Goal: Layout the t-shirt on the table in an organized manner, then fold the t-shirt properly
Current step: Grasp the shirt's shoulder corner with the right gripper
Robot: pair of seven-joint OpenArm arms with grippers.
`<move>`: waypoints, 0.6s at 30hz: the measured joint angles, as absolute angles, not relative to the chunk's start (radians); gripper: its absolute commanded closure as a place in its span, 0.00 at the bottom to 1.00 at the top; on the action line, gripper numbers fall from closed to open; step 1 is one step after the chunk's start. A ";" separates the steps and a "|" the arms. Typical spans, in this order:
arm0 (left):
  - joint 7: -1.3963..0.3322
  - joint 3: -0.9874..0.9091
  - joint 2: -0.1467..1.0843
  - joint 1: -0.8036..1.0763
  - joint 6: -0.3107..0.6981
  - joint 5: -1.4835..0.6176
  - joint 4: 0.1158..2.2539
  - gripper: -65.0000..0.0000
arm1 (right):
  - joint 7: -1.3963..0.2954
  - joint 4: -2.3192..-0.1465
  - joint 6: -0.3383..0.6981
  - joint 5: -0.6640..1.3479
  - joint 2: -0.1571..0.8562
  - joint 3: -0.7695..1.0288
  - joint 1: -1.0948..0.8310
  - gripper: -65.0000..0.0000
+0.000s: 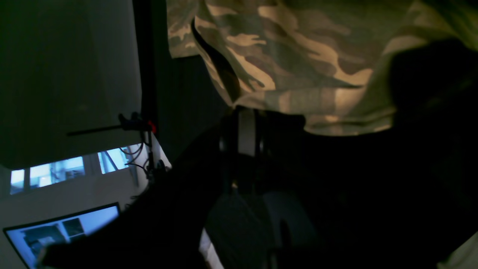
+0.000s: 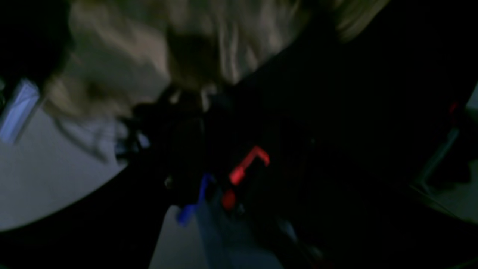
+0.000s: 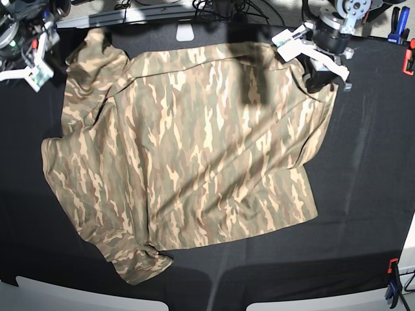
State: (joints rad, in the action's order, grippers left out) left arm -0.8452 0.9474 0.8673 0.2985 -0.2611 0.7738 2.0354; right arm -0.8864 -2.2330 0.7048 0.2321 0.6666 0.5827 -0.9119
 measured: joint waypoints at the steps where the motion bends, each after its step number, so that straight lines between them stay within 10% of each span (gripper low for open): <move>1: -0.845 0.947 0.867 0.299 -0.261 0.773 2.035 1.00 | -0.890 -2.206 0.704 0.219 0.683 0.583 -0.912 0.52; 18: -0.845 0.948 0.868 0.296 -0.261 0.770 2.035 1.00 | -0.753 -2.110 0.594 -0.150 0.964 0.329 -0.991 0.52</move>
State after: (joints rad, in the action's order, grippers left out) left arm -0.8452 0.9482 0.8677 0.2958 -0.2611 0.7704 2.0354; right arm -0.7528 -2.1101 0.5941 -0.1497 0.9638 0.3294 -0.9913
